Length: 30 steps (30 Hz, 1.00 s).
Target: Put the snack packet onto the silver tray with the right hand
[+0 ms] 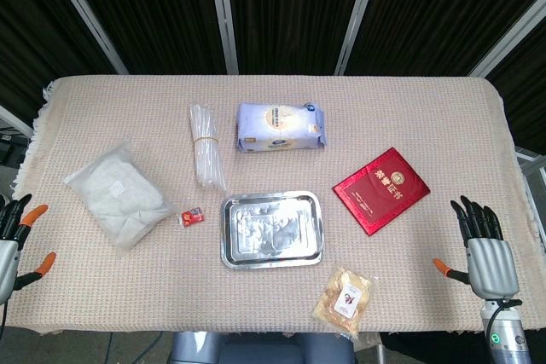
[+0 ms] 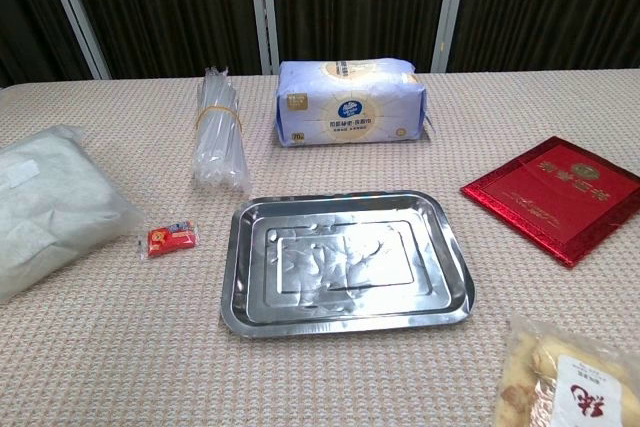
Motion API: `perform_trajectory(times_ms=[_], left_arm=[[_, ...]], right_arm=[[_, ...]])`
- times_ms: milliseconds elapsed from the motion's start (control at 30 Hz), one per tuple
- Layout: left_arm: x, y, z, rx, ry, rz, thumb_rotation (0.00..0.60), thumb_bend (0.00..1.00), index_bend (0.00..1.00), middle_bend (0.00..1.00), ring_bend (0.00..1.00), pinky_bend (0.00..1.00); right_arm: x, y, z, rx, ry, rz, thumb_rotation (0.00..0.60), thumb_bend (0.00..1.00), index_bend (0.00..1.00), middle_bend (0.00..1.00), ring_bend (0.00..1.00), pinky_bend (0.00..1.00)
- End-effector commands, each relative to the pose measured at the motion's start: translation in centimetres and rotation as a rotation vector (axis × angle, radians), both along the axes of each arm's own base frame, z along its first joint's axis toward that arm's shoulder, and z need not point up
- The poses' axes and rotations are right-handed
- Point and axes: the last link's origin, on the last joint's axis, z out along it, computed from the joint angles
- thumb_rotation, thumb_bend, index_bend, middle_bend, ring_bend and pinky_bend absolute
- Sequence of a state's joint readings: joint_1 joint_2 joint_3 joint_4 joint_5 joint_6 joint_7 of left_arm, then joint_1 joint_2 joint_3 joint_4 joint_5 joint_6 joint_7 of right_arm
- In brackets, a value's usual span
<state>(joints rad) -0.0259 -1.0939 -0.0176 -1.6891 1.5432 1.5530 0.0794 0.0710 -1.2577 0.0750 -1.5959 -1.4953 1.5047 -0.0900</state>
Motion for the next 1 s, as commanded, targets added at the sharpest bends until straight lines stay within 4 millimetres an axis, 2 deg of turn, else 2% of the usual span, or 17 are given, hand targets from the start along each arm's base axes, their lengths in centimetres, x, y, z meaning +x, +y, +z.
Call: perform_trajectory(times_ms=[33, 633, 833, 1000], left_arm=[[-0.1, 0.0, 0.0, 0.0, 0.001, 0.003, 0.6, 0.28, 0.15, 0.0, 0.0, 0.0], [0.0, -0.7, 0.3, 0.004, -0.003, -0.001, 0.6, 0.28, 0.15, 0.0, 0.0, 0.0], [0.1, -0.7, 0.4, 0.005, -0.001, -0.002, 0.6, 0.28, 0.15, 0.0, 0.0, 0.0], [0.2, -0.6, 0.6, 0.002, 0.005, -0.007, 0.6, 0.28, 0.15, 0.0, 0.0, 0.0]], right_arm=[[0.0, 0.0, 0.0, 0.001, -0.002, 0.002, 0.6, 0.03, 0.05, 0.0, 0.0, 0.0], [-0.4, 0.3, 0.4, -0.009, -0.008, 0.006, 0.6, 0.03, 0.05, 0.0, 0.0, 0.0], [-0.4, -0.2, 0.7, -0.006, 0.001, 0.021, 0.6, 0.03, 0.05, 0.0, 0.0, 0.0], [0.5, -1.4, 1.0, 0.054, 0.005, 0.087, 0.6, 0.03, 0.05, 0.0, 0.0, 0.0]])
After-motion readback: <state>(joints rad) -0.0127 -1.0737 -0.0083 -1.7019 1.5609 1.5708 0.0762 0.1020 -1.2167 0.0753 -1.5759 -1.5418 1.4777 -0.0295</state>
